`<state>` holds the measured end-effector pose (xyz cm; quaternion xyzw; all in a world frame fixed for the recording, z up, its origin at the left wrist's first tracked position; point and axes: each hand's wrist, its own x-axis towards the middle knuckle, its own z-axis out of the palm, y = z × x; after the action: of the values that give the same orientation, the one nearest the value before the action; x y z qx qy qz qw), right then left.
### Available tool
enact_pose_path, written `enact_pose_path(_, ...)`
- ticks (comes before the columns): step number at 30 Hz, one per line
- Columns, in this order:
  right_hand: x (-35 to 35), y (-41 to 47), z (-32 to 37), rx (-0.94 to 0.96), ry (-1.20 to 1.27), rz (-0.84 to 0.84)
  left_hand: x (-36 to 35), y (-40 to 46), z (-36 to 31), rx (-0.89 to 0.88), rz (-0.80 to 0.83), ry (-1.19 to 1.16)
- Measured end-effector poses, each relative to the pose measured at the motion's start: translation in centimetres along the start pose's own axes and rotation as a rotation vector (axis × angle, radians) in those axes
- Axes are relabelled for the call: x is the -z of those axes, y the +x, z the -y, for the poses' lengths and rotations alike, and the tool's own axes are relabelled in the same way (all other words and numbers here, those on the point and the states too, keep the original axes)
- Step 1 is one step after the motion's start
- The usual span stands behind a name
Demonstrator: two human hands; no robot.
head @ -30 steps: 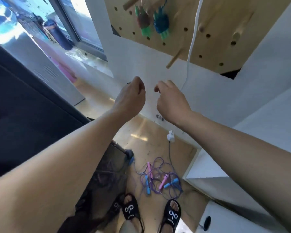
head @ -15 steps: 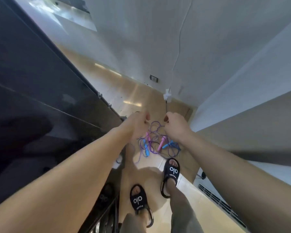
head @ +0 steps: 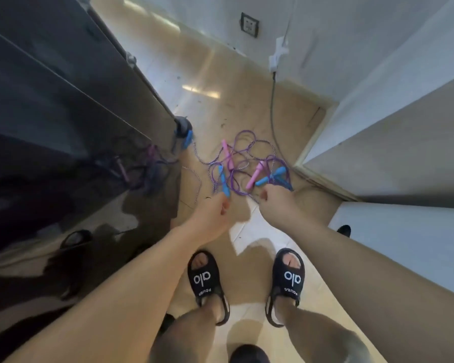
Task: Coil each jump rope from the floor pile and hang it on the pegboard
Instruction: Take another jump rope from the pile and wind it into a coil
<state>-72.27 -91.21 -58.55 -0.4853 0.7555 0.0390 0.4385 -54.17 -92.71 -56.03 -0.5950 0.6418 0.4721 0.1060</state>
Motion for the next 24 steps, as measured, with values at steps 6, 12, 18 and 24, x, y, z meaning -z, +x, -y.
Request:
enact_pose_path(6,-9.2,10.6,-8.1,0.005,-0.085,0.114,-11.2,10.8,6.2,0.036,-0.004,-0.042)
enact_pose_path(12,-16.9,20.3,-12.7,0.103,-0.193,0.055,-18.2,20.8,11.4,0.003,-0.022,-0.023)
enact_pose_path(18,-21.7,25.2,-14.5,0.145,-0.200,0.131,-21.2,25.6,14.7,-0.025,-0.085,0.046)
enact_pose_path(24,-23.1,26.0,-14.6,0.111,-0.028,0.021,-21.5,26.7,16.1,-0.050,-0.094,0.055)
